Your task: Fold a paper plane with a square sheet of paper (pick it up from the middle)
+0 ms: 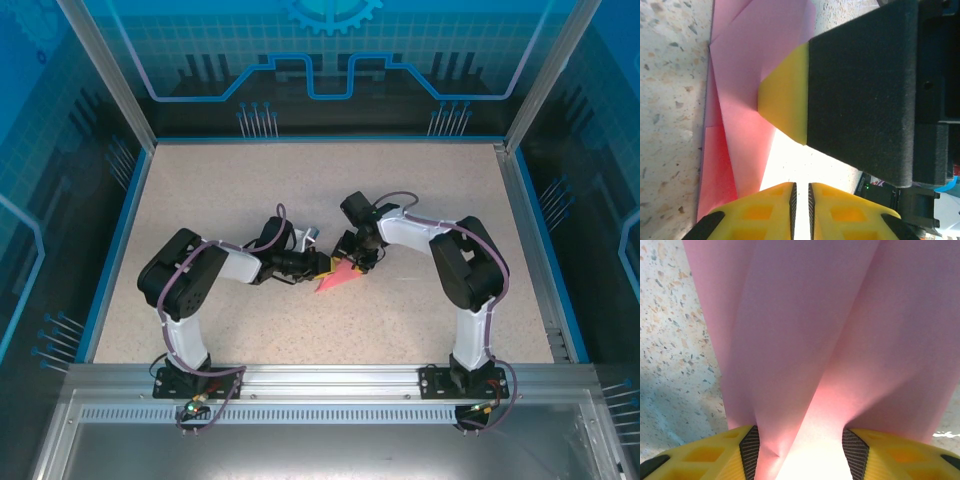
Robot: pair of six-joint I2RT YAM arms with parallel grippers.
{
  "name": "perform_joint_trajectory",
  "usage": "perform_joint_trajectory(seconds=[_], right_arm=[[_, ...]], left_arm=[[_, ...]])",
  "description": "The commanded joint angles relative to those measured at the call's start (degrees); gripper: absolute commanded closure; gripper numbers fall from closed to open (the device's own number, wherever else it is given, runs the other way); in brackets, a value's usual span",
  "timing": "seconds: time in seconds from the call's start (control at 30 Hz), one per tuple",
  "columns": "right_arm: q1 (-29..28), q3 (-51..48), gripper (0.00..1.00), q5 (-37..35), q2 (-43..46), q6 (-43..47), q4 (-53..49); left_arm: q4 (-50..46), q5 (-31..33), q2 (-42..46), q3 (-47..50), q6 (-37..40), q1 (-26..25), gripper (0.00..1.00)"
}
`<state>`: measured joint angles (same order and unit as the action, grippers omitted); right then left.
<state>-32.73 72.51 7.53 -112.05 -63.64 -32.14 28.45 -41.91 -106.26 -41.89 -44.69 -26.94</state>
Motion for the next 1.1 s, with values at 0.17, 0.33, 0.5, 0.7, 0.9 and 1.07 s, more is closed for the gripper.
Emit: perform_joint_trajectory(seconds=[0.17,0.33,0.5,0.7,0.9,1.07], right_arm=[[-0.3,-2.2,0.45,-0.5,-5.9,-1.1,-3.4],[-0.3,-2.3,0.45,-0.7,-6.0,-1.1,-3.5],[-0.2,-2.4,0.47,-0.8,-6.2,-1.2,-3.8],[-0.2,-2.1,0.47,-0.7,-6.4,-0.9,-3.8],[-0.1,-1.5,0.46,-0.3,-7.2,-0.9,-4.3],[-0.1,-1.1,0.46,0.0,-7.9,-1.1,-4.7]], left_arm=[[-5.2,0.4,-1.0,-2.3,3.1,-0.7,0.84],[-7.8,2.8,-1.1,-2.8,4.0,-0.7,0.88],[-9.4,4.2,-1.6,-3.3,4.7,-0.7,0.90],[-10.1,4.6,-2.0,-3.7,4.9,-0.6,0.92],[-11.6,5.8,-2.1,-4.1,5.3,-0.7,0.93],[-12.2,6.4,-2.1,-4.3,5.5,-0.6,0.93]])
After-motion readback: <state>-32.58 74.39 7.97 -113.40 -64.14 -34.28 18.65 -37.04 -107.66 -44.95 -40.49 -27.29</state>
